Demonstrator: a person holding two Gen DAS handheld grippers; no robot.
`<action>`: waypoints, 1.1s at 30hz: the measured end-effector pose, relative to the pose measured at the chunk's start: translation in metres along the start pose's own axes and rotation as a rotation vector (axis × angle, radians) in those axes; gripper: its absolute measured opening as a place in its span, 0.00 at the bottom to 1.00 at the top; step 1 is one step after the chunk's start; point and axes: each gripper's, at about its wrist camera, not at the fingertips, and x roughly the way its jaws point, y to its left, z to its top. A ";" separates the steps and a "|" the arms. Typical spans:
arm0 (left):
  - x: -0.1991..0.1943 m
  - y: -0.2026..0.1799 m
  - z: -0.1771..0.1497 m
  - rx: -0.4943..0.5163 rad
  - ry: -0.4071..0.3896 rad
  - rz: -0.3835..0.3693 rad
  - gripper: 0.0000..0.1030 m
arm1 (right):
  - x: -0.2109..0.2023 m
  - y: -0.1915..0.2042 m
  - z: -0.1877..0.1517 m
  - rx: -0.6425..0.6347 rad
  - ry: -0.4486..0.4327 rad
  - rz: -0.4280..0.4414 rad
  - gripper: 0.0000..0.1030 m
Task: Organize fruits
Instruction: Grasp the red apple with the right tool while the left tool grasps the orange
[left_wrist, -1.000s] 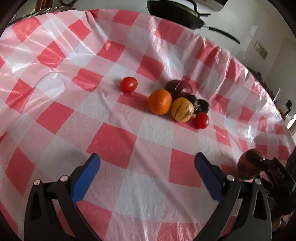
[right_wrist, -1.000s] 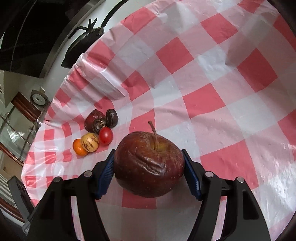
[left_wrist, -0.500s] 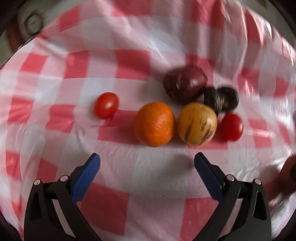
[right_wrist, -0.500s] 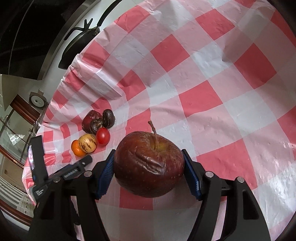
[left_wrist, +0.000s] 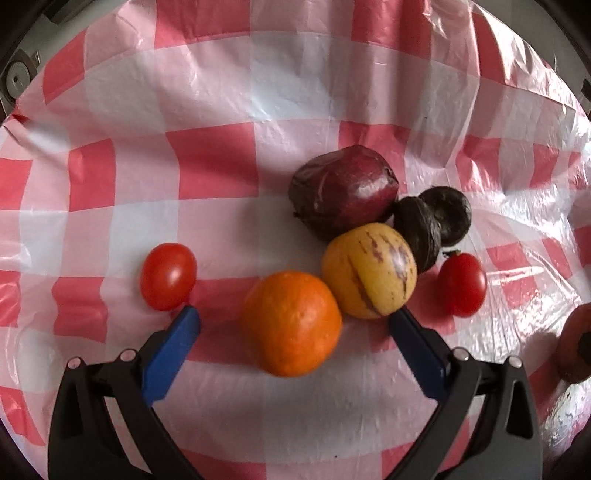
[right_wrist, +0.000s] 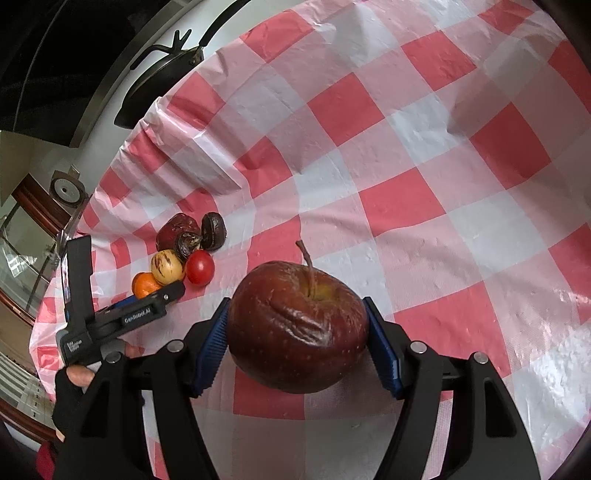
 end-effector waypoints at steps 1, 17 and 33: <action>0.002 0.003 0.002 -0.008 0.004 -0.007 0.99 | 0.000 0.000 0.000 -0.001 0.000 -0.001 0.66; -0.081 0.047 -0.062 -0.164 -0.237 -0.127 0.42 | -0.002 0.000 -0.001 -0.012 -0.009 0.026 0.65; -0.035 0.003 -0.010 -0.039 -0.149 -0.011 0.65 | -0.003 0.009 -0.004 -0.055 -0.016 0.004 0.65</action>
